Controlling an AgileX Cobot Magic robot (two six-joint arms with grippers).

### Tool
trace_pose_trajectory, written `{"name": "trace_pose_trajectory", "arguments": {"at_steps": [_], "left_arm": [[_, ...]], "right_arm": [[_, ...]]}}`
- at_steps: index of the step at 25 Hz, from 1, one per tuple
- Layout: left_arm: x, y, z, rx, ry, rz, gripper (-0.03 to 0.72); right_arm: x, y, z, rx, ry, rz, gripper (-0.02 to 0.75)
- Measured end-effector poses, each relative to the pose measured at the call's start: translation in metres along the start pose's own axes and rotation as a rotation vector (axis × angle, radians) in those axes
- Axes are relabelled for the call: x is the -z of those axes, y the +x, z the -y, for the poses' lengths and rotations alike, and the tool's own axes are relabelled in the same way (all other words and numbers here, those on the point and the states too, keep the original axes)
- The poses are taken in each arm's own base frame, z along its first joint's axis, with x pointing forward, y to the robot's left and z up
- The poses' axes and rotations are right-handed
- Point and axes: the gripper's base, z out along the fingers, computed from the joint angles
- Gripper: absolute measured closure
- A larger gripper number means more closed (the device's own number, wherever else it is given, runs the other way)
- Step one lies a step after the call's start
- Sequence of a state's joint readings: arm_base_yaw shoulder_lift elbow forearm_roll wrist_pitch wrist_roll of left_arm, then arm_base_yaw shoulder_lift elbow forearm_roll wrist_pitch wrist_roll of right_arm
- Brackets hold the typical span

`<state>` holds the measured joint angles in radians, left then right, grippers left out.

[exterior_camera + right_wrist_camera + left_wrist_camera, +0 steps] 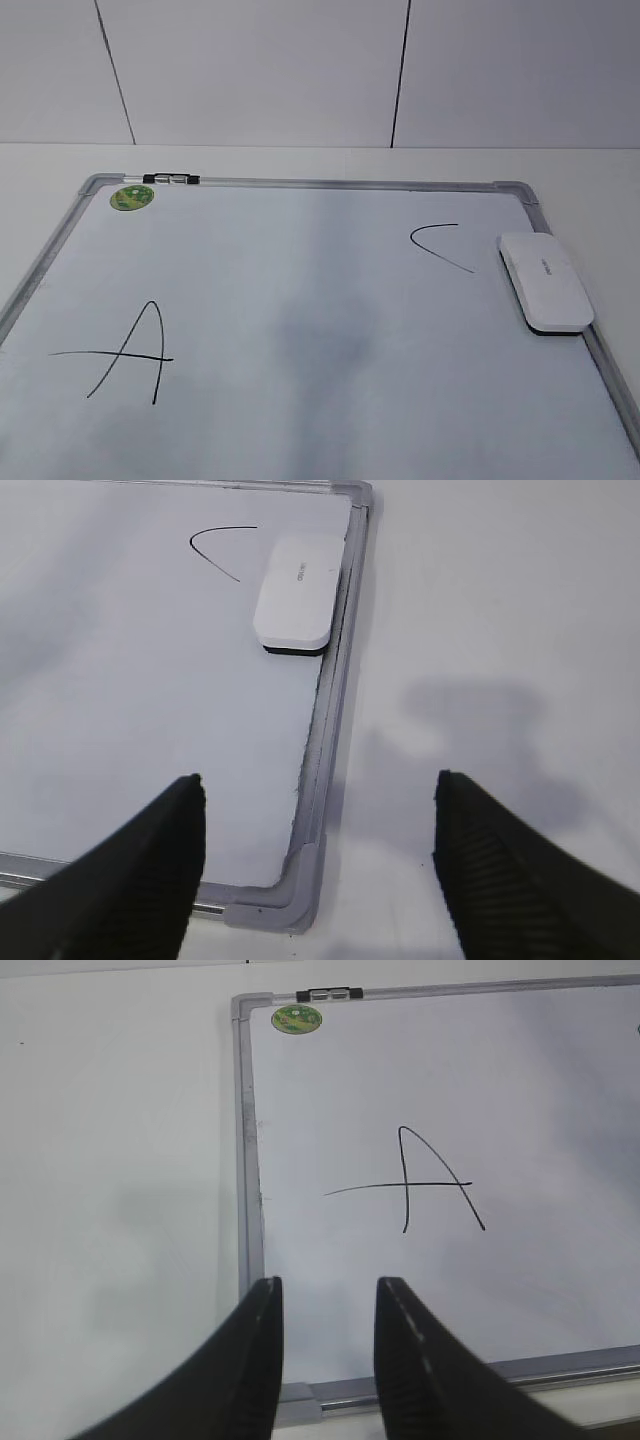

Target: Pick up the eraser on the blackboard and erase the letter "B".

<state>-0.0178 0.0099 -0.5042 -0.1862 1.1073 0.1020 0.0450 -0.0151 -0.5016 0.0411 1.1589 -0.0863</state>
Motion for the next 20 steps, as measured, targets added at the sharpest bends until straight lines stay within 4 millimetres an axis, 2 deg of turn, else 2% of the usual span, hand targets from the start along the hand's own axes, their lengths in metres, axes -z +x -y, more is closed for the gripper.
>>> {"name": "trace_pose_trajectory", "arguments": {"at_steps": [12,20], "left_arm": [[0.0001,0.0004,-0.0036,-0.022,-0.035,-0.004,0.454],[0.0009,0.0008,-0.0049,-0.065,0.022,-0.009,0.453]], "right_arm": [[0.0000,-0.0002,0.0034,0.017,0.038,0.002,0.178],[0.0001,-0.0001,0.0042,0.020,0.046,0.001,0.178]]}}
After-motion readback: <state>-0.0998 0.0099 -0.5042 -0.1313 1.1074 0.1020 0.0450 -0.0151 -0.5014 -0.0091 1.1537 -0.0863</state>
